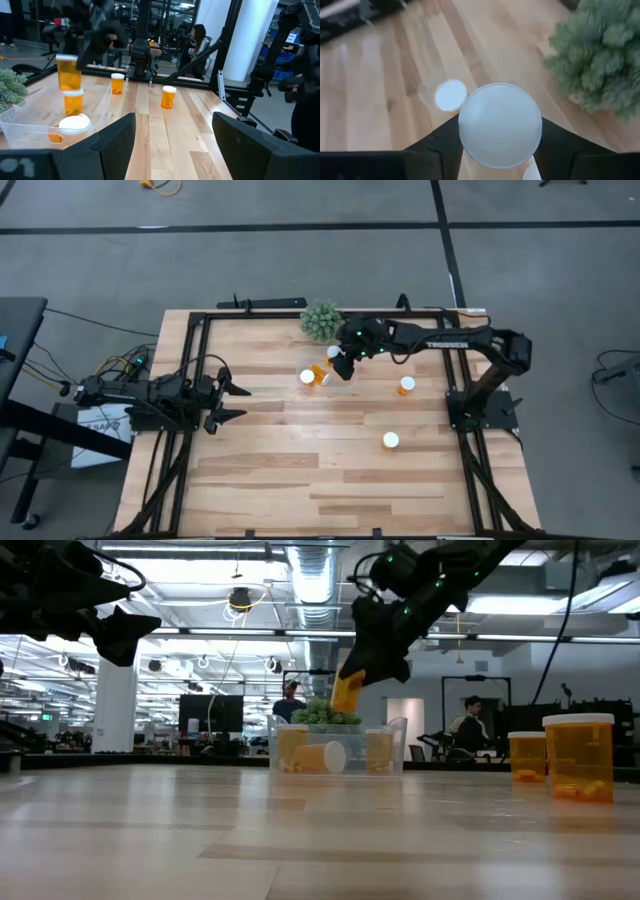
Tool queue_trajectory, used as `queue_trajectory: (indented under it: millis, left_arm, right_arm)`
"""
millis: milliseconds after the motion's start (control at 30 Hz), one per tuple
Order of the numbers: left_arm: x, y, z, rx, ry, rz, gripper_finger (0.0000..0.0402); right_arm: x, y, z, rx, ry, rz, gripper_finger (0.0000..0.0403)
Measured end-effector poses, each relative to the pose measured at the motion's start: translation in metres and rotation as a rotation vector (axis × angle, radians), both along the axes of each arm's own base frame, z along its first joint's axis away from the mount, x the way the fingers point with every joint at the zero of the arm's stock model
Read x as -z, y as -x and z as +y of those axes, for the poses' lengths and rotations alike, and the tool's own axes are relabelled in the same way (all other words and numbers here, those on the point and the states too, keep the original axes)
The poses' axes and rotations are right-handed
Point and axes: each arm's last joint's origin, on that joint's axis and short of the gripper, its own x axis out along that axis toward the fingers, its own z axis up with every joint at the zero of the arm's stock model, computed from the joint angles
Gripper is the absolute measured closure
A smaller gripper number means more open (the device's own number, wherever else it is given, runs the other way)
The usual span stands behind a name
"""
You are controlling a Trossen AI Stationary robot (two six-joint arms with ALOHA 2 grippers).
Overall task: Pick and place pill bottles into a basket
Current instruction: Put the orange pill bottle into the transparent bin
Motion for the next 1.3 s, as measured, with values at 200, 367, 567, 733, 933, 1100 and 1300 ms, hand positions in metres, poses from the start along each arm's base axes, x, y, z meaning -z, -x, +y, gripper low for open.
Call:
queue_trajectory:
  millis: [200,367,567,733,933,1100,1300]
  left_arm:
    - [0.000,0.000,0.000,0.000,0.000,0.000,0.0148]
    - [0.000,0.000,0.000,0.000,0.000,0.000,0.0148]
    - [0.000,0.000,0.000,0.000,0.000,0.000,0.0148]
    - [0.000,0.000,0.000,0.000,0.000,0.000,0.0148]
    - [0.000,0.000,0.000,0.000,0.000,0.000,0.0148]
    - [0.000,0.000,0.000,0.000,0.000,0.000,0.0148]
    - [0.000,0.000,0.000,0.000,0.000,0.000,0.0148]
  right_arm:
    - [0.018,-0.006,-0.005,0.010,-0.015,0.050,0.0209]
    - [0.035,-0.009,-0.013,0.027,-0.030,0.089,0.0218]
    - [0.053,-0.011,-0.025,0.056,-0.047,0.129,0.0206]
    - [0.055,-0.013,-0.035,0.079,-0.033,0.090,0.0215]
    - [0.054,-0.013,-0.040,0.096,-0.022,0.068,0.0182]
    - [0.054,-0.013,-0.040,0.109,-0.008,0.076,0.0150]
    - [0.054,-0.013,-0.040,0.109,-0.008,0.076,0.0144]
